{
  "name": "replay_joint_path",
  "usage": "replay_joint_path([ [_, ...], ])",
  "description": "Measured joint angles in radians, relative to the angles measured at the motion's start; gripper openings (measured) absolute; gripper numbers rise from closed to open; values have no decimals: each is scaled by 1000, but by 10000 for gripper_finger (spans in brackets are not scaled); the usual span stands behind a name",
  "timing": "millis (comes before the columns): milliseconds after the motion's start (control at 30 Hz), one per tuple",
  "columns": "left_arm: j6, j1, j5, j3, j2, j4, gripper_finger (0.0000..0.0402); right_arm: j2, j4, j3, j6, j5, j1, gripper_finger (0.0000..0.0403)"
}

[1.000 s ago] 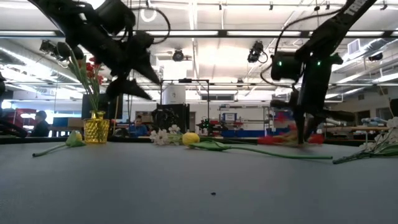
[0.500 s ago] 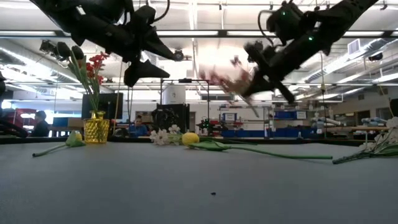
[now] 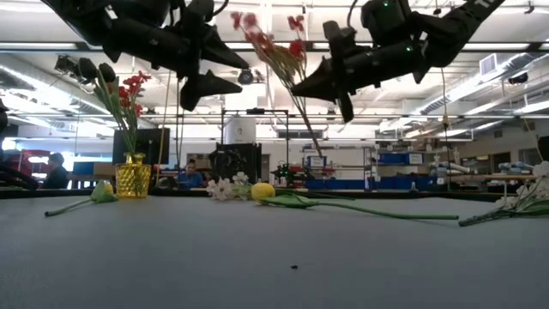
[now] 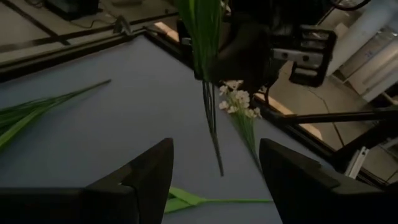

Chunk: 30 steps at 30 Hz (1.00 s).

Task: Sort flowers into vase by color
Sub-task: Put the red flowers into the yellow vase

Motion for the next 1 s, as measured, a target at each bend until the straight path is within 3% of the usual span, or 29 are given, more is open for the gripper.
replay_joint_path([
  [300,22,0,2,0,0,112,243,105,-5,147,-153,-31,24,9],
  [733,46,49,-12,0,0,192,236,208,-35,286,-267,-157,25,9],
  [867,96,53,-12,0,0,216,190,207,-51,288,-286,-165,25,9],
  [1000,151,55,-12,0,0,222,103,205,-71,288,-261,-143,25,17],
])
